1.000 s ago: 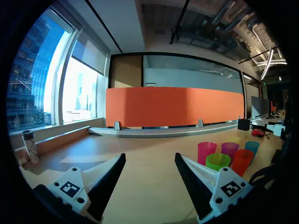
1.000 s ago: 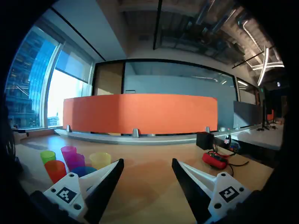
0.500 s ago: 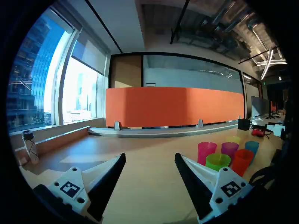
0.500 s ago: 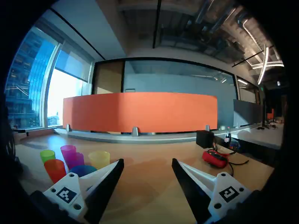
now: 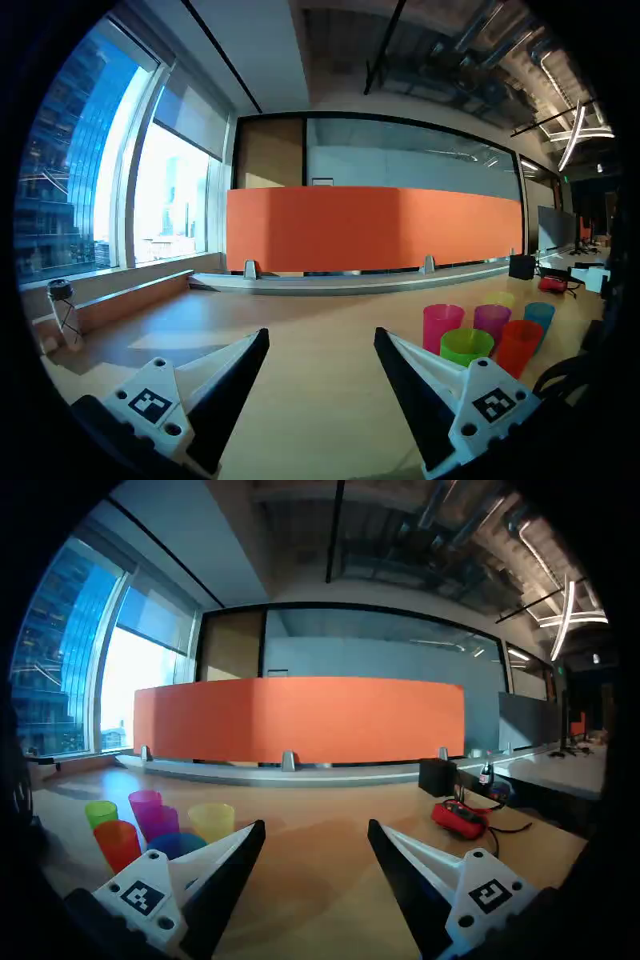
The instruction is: Pour water
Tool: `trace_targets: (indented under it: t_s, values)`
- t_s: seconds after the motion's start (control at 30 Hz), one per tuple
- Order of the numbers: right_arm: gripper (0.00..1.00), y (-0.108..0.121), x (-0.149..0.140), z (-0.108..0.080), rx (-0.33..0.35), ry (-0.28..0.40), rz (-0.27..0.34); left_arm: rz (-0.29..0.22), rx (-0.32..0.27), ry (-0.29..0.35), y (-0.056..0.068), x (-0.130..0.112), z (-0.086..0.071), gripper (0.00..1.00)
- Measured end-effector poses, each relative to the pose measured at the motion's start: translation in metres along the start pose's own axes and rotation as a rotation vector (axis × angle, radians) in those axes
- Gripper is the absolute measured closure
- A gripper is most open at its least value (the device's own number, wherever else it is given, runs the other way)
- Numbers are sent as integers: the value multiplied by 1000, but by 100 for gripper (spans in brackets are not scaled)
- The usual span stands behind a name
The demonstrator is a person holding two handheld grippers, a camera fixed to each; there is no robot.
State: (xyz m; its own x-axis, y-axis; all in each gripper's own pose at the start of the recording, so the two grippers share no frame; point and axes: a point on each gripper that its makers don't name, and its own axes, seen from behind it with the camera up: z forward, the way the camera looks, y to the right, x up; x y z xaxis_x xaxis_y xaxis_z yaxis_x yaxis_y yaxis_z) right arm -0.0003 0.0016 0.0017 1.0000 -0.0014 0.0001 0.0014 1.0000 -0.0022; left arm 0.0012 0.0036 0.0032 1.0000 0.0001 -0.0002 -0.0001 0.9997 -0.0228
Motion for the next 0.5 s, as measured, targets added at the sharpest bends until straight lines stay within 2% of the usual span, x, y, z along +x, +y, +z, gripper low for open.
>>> trace_targets:
  t_s: [0.5]
  values:
    - [1,1,0,0,0,0,0,0,0,0,-1,0,0,2]
